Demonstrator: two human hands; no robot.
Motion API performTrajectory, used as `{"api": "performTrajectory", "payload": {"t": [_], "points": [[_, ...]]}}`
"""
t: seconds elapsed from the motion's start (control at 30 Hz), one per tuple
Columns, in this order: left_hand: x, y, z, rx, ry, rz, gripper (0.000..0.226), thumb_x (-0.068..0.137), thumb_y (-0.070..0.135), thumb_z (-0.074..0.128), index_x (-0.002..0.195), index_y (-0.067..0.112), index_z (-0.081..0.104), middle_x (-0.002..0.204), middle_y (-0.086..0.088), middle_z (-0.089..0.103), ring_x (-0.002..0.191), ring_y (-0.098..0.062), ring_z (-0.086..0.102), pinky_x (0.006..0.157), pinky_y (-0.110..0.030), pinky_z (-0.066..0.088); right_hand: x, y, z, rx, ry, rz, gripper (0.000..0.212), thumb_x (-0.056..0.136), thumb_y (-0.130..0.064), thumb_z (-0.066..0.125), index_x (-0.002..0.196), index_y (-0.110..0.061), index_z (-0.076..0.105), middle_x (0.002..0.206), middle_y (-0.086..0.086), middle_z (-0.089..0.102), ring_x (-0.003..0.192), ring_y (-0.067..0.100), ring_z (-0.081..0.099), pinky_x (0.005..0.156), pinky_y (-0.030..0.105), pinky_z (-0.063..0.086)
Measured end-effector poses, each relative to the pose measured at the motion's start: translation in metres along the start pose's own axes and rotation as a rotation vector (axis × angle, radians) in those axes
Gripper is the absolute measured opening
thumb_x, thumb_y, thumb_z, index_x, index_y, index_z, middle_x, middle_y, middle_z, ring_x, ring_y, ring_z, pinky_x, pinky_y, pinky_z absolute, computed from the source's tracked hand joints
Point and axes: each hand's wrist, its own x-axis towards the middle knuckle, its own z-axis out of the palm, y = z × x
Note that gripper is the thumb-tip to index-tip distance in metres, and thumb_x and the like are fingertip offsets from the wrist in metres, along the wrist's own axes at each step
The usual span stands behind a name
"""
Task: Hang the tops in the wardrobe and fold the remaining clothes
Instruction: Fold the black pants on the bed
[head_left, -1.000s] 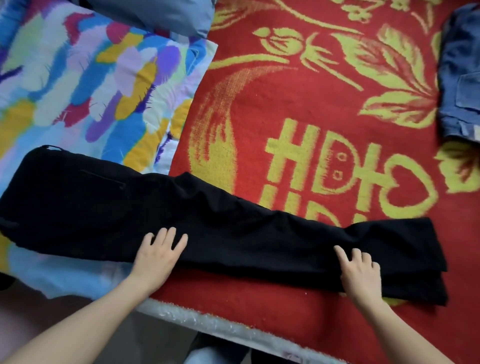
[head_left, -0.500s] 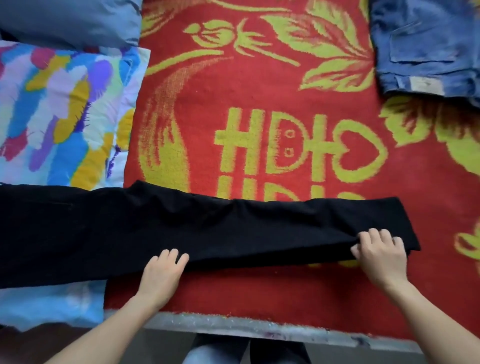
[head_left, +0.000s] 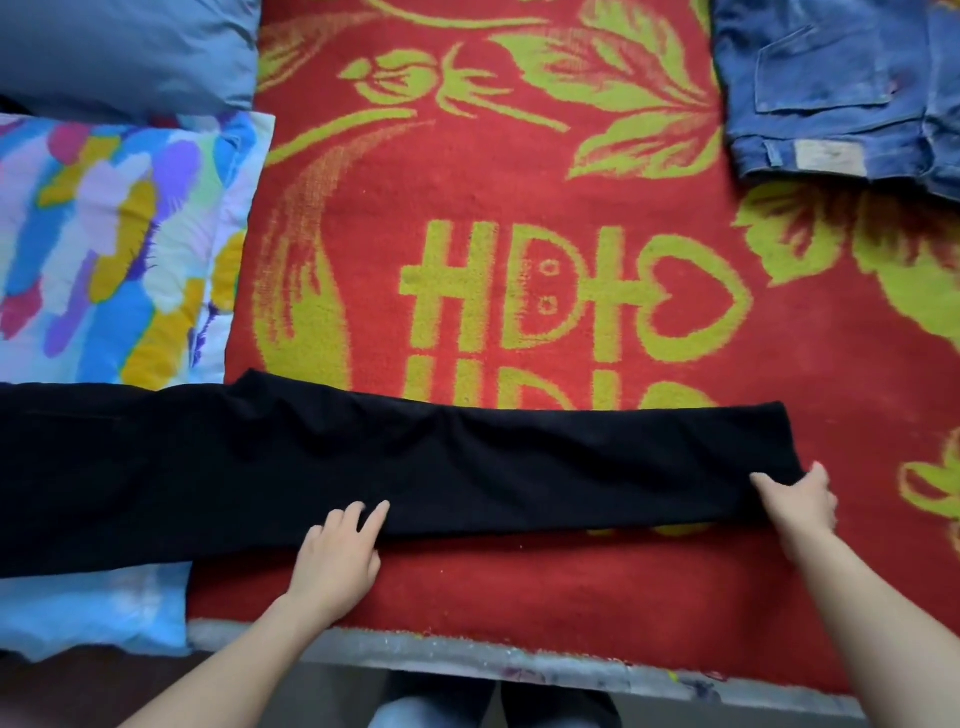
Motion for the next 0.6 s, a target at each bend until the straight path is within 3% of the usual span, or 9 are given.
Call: {"api": "performTrajectory", "payload": {"t": [0.07, 0.1, 0.17, 0.23, 0.33, 0.43, 0.47, 0.53, 0.6], "points": [[0.004, 0.001, 0.005, -0.024, -0.1, -0.102, 0.067, 0.085, 0.03, 0.058, 0.146, 0.023, 0.032, 0.141, -0.008, 0.043, 0.118, -0.025, 0.049, 0.088, -0.034, 0.046, 0.009, 0.007, -0.004, 0.167, -0.039, 0.057, 0.054, 0.081, -0.013, 0.069, 0.127, 0.002, 0.047, 0.119, 0.021, 0.056, 0.107, 0.035, 0.054, 0.087, 0.043, 0.045], [0.005, 0.001, 0.006, -0.035, -0.146, -0.135, 0.065, 0.091, 0.034, 0.047, 0.149, 0.029, 0.018, 0.149, -0.001, 0.03, 0.128, -0.021, 0.038, 0.096, -0.032, 0.039, 0.013, 0.009, -0.005, 0.241, -0.073, 0.076, 0.041, 0.081, -0.009, 0.068, 0.117, 0.003, 0.052, 0.104, 0.016, 0.059, 0.092, 0.032, 0.056, 0.073, 0.037, 0.046], [0.006, 0.0, 0.009, -0.086, -0.194, -0.174, 0.063, 0.093, 0.037, 0.04, 0.149, 0.035, 0.011, 0.154, 0.004, 0.02, 0.134, -0.018, 0.028, 0.102, -0.03, 0.032, 0.012, 0.008, -0.005, 0.339, -0.168, 0.105, 0.022, 0.083, -0.005, 0.065, 0.103, -0.003, 0.057, 0.076, 0.011, 0.053, 0.063, 0.025, 0.047, 0.052, 0.023, 0.04], [0.005, 0.0, 0.01, -0.105, -0.216, -0.171, 0.063, 0.093, 0.038, 0.04, 0.148, 0.038, 0.011, 0.155, 0.004, 0.016, 0.136, -0.018, 0.024, 0.104, -0.03, 0.03, 0.011, 0.003, -0.009, 0.355, -0.198, 0.076, 0.012, 0.081, -0.003, 0.066, 0.091, -0.004, 0.059, 0.065, 0.006, 0.049, 0.053, 0.018, 0.04, 0.037, 0.016, 0.034], [0.003, 0.002, 0.01, -0.093, -0.251, -0.168, 0.064, 0.092, 0.036, 0.04, 0.148, 0.041, 0.01, 0.157, 0.004, 0.01, 0.138, -0.019, 0.02, 0.106, -0.031, 0.026, 0.018, -0.009, -0.027, 0.4, -0.065, -0.044, 0.019, 0.075, -0.003, 0.072, 0.092, -0.006, 0.063, 0.075, 0.007, 0.056, 0.049, 0.007, 0.046, 0.033, 0.009, 0.031], [0.003, 0.011, 0.007, -0.017, -0.279, -0.11, 0.068, 0.092, 0.035, 0.039, 0.146, 0.046, 0.001, 0.159, 0.002, -0.005, 0.144, -0.025, 0.004, 0.113, -0.04, 0.013, 0.023, -0.011, -0.044, 0.507, 0.026, -0.004, 0.012, 0.075, -0.004, 0.072, 0.082, -0.006, 0.062, 0.076, 0.008, 0.055, 0.043, -0.001, 0.046, 0.034, 0.006, 0.031], [0.003, 0.016, 0.007, 0.014, -0.296, -0.097, 0.069, 0.091, 0.036, 0.039, 0.146, 0.048, -0.002, 0.158, -0.001, -0.011, 0.144, -0.028, -0.003, 0.114, -0.045, 0.008, 0.024, -0.009, -0.046, 0.545, 0.039, 0.06, 0.015, 0.076, -0.003, 0.071, 0.073, -0.008, 0.058, 0.08, 0.009, 0.056, 0.04, 0.0, 0.047, 0.034, 0.008, 0.033], [0.004, 0.025, 0.008, 0.019, -0.345, -0.107, 0.072, 0.092, 0.037, 0.039, 0.145, 0.047, -0.007, 0.156, -0.005, -0.019, 0.143, -0.035, -0.011, 0.113, -0.051, 0.004, 0.022, -0.006, -0.045, 0.561, 0.008, 0.155, 0.015, 0.079, -0.003, 0.069, 0.074, -0.009, 0.056, 0.089, 0.01, 0.056, 0.038, 0.003, 0.048, 0.032, 0.011, 0.034], [0.006, 0.033, 0.011, -0.035, -0.391, -0.137, 0.074, 0.092, 0.038, 0.041, 0.146, 0.044, -0.009, 0.155, -0.006, -0.023, 0.142, -0.037, -0.013, 0.114, -0.051, 0.006, 0.02, -0.013, -0.047, 0.501, 0.003, 0.129, 0.011, 0.08, -0.005, 0.068, 0.082, -0.007, 0.058, 0.074, 0.009, 0.052, 0.046, 0.01, 0.046, 0.036, 0.014, 0.036]]}}
